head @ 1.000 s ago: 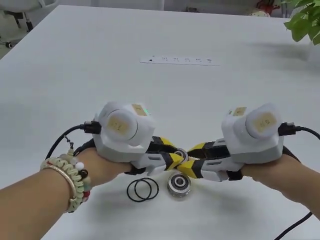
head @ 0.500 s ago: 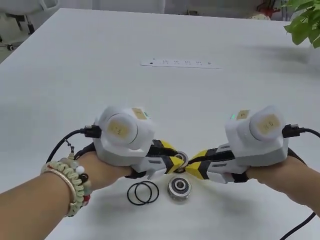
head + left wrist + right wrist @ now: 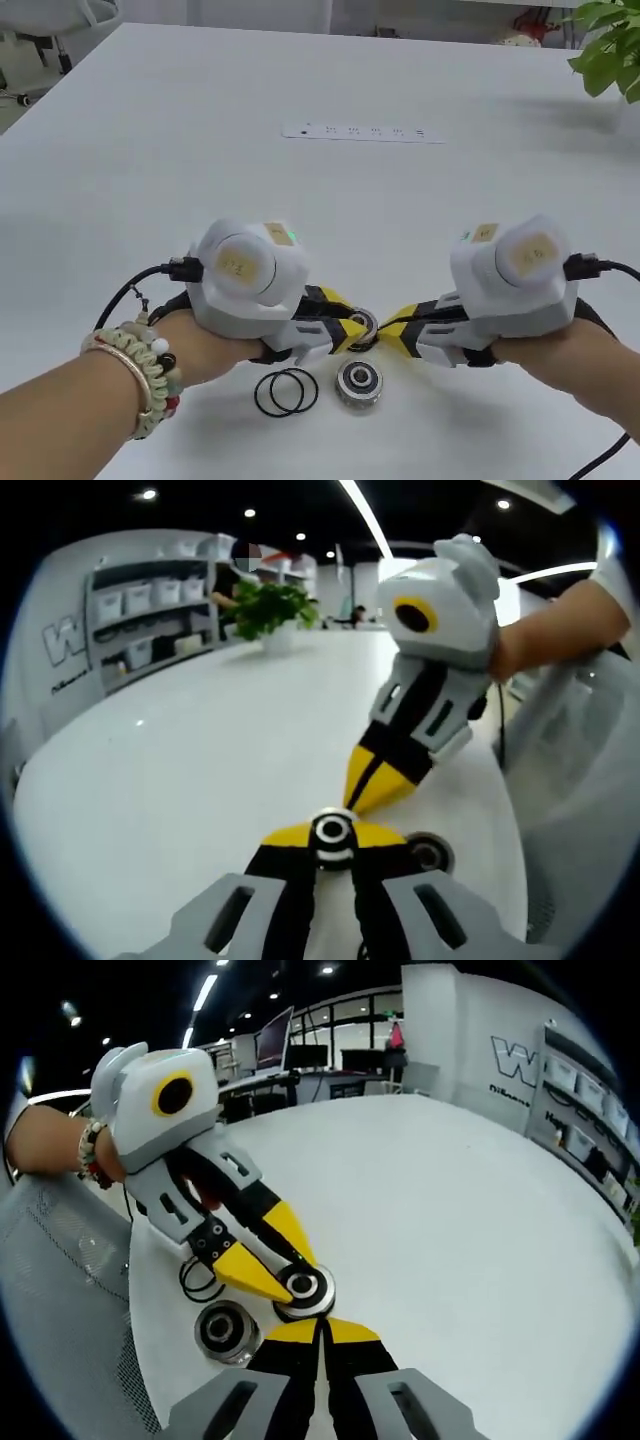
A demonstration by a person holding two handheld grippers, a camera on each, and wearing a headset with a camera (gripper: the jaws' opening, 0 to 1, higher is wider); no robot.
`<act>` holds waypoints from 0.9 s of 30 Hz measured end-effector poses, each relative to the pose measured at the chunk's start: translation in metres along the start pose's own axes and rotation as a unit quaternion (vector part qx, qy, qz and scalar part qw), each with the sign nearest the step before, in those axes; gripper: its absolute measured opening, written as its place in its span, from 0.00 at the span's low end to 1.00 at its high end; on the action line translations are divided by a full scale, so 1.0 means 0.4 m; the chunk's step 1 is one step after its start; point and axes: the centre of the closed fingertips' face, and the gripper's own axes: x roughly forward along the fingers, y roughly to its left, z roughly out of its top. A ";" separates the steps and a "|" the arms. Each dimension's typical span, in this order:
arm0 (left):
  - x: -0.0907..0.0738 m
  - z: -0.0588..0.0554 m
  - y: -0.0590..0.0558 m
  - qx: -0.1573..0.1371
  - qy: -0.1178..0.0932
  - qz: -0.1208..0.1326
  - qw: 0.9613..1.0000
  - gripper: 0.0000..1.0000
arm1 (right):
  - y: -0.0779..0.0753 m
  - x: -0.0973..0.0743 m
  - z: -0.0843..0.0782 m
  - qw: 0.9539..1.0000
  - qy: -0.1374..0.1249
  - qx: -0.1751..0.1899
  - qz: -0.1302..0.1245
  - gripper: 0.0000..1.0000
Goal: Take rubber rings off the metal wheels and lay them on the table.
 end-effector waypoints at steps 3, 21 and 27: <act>0.000 0.000 0.000 0.000 0.000 0.000 1.000 0.13 | -0.008 -0.002 -0.001 0.989 -0.010 0.149 0.012 0.00; -0.004 -0.001 -0.001 0.005 -0.002 0.002 1.000 0.13 | 0.025 -0.012 0.048 0.964 -0.046 0.258 0.039 0.00; -0.004 -0.001 -0.001 0.009 -0.002 0.003 1.000 0.13 | 0.030 -0.013 0.058 0.966 -0.051 0.251 0.045 0.00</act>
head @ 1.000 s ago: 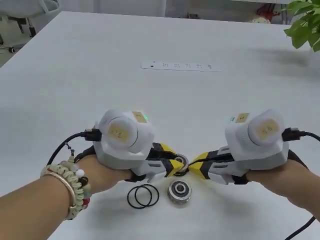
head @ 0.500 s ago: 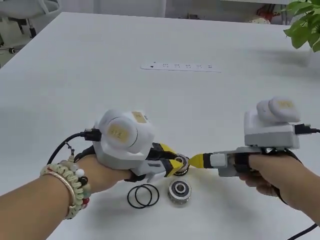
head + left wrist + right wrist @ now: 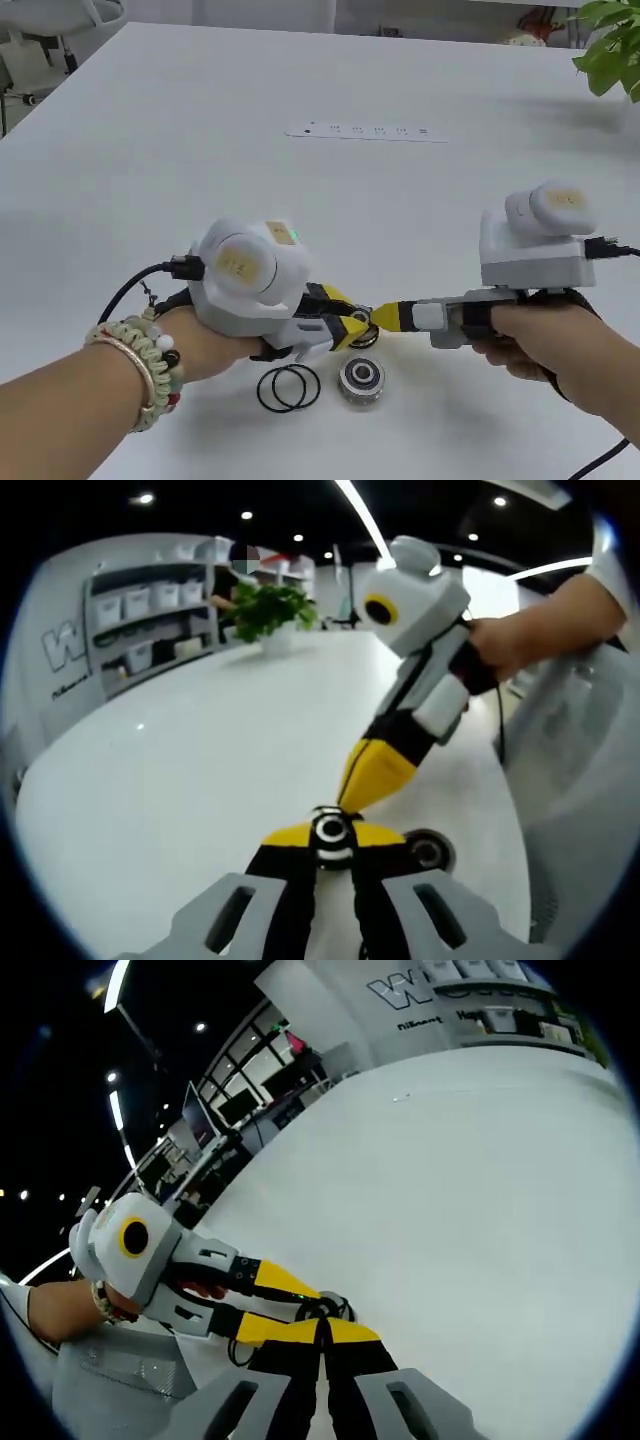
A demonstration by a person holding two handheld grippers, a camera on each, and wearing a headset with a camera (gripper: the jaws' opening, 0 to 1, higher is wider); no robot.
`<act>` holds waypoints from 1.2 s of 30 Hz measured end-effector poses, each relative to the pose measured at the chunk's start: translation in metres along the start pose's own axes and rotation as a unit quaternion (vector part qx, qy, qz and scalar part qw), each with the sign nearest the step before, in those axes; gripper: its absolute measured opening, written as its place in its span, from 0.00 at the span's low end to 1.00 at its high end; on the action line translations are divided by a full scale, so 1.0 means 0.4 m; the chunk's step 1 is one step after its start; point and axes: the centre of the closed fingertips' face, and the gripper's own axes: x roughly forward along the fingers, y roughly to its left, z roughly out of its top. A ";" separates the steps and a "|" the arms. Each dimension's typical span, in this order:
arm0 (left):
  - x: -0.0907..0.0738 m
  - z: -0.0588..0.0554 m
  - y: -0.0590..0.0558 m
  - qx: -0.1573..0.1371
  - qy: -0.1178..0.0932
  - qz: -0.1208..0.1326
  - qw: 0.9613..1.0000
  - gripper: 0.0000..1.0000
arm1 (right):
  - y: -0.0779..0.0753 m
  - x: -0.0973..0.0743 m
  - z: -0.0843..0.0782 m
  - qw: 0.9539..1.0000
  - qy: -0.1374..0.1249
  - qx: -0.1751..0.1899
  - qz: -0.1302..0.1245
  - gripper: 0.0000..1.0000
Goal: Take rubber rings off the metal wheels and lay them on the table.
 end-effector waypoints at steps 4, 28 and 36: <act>0.000 0.000 0.000 0.000 -0.001 0.002 1.000 0.13 | 0.012 0.000 0.007 1.000 -0.004 0.008 0.013 0.00; -0.004 0.003 -0.003 -0.021 0.027 -0.008 0.999 0.19 | -0.021 0.001 0.009 0.999 -0.001 -0.045 -0.018 0.00; -0.035 0.055 0.001 0.025 0.019 -0.011 0.999 0.29 | -0.010 -0.001 0.016 0.999 -0.009 -0.046 -0.016 0.00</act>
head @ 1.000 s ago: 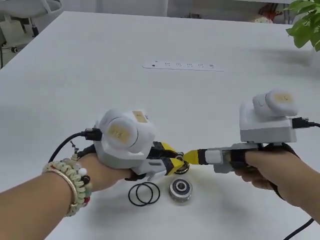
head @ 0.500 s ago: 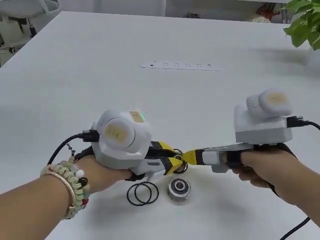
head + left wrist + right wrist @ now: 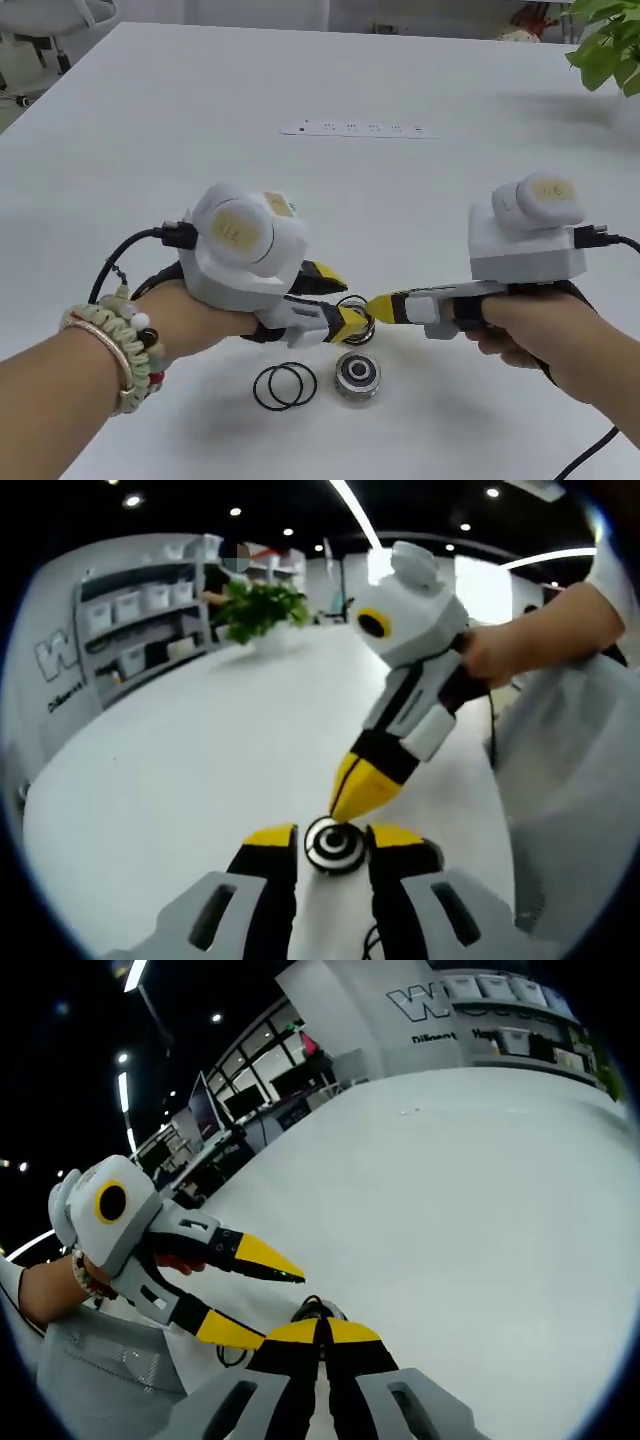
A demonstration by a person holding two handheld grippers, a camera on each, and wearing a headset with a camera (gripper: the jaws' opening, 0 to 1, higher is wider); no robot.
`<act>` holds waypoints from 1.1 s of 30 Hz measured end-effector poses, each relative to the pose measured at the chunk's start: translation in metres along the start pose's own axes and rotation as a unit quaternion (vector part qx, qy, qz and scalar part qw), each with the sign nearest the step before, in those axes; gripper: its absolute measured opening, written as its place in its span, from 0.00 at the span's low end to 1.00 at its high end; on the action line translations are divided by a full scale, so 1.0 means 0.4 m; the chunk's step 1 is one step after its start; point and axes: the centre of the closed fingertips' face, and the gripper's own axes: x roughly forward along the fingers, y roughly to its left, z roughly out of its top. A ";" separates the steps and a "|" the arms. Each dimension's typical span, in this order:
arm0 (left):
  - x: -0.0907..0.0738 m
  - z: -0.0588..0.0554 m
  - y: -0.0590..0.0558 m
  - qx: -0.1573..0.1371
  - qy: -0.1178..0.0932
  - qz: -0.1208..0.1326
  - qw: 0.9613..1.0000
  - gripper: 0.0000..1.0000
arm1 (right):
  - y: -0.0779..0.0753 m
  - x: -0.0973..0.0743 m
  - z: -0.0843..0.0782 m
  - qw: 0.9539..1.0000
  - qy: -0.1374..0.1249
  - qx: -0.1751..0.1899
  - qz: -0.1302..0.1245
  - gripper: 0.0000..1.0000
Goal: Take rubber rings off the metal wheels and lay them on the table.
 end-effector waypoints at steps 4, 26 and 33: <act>-0.020 0.001 -0.010 0.034 0.022 -0.011 0.999 0.32 | 0.007 -0.001 0.007 1.000 -0.005 0.000 0.003 0.00; -0.303 0.111 -0.035 0.054 -0.012 0.012 0.998 0.53 | 0.059 -0.003 0.050 0.999 -0.025 -0.025 0.033 0.00; -0.392 0.078 -0.042 0.032 -0.018 0.046 0.998 0.58 | 0.087 -0.001 0.053 0.998 -0.024 -0.036 0.047 0.00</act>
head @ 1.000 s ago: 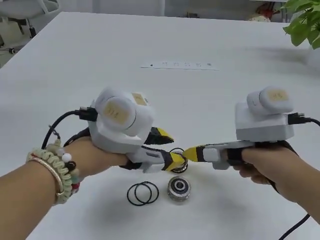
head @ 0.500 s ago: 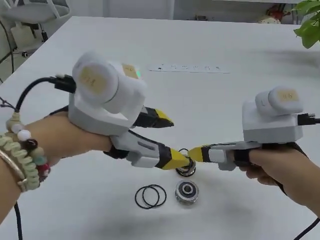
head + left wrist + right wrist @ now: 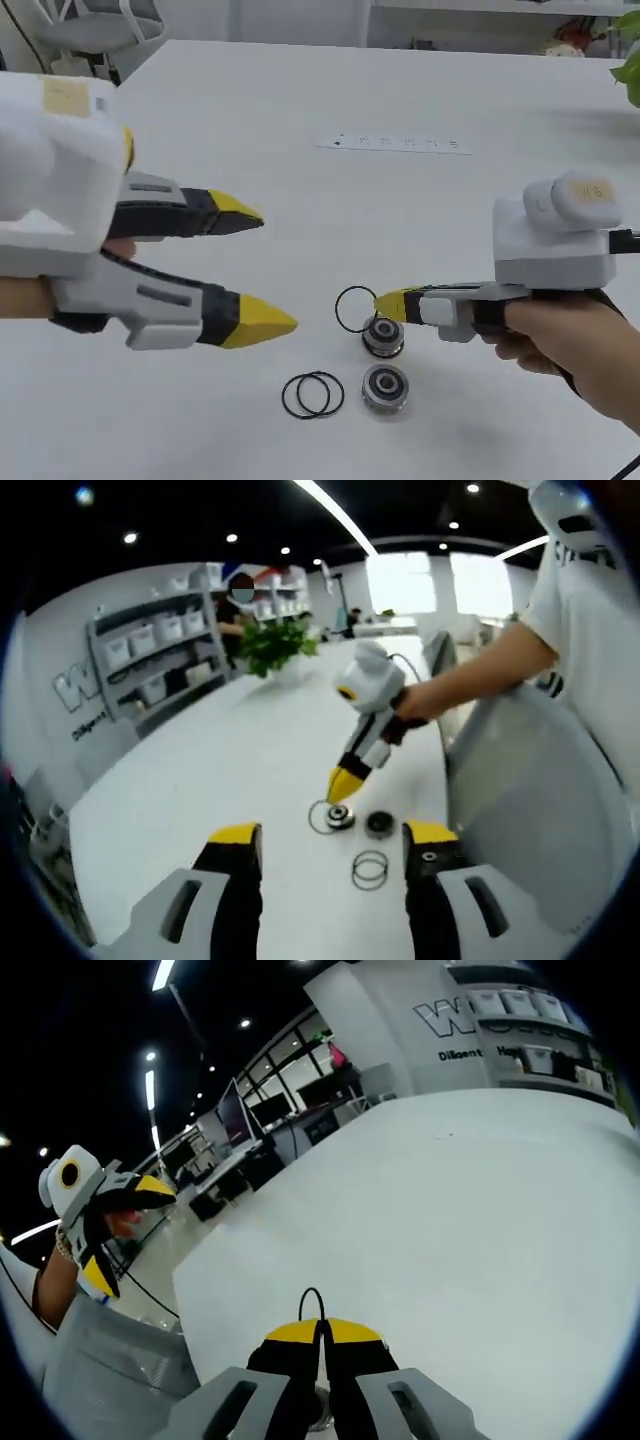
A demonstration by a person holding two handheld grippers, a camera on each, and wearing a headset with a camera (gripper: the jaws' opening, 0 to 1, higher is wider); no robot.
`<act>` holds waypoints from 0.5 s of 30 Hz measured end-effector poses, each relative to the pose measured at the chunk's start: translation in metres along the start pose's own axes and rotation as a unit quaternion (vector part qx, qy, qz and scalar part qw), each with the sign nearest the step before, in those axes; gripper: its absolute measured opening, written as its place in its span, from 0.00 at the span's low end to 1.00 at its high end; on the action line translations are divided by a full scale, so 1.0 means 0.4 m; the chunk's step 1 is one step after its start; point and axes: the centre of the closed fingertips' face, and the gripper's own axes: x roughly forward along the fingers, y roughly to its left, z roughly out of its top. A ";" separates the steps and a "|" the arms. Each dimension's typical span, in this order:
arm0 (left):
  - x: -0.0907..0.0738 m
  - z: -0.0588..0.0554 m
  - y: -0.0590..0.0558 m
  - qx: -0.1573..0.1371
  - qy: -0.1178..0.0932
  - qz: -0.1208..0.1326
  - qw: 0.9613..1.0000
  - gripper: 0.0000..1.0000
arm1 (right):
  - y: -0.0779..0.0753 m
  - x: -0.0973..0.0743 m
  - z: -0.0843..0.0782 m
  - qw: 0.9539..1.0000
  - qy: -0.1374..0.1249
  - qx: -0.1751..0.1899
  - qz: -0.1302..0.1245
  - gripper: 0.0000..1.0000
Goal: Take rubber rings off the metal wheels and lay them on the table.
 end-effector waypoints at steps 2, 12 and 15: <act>-0.020 -0.013 -0.004 -0.007 0.001 0.007 1.000 0.60 | 0.008 0.001 0.001 1.000 0.001 -0.003 0.005 0.00; -0.082 -0.065 -0.016 -0.074 -0.027 0.048 0.996 0.76 | 0.049 0.008 -0.002 0.999 0.007 -0.013 0.031 0.00; -0.087 -0.087 -0.021 -0.086 -0.023 0.057 0.994 0.82 | 0.061 0.012 -0.008 0.999 0.012 -0.017 0.038 0.00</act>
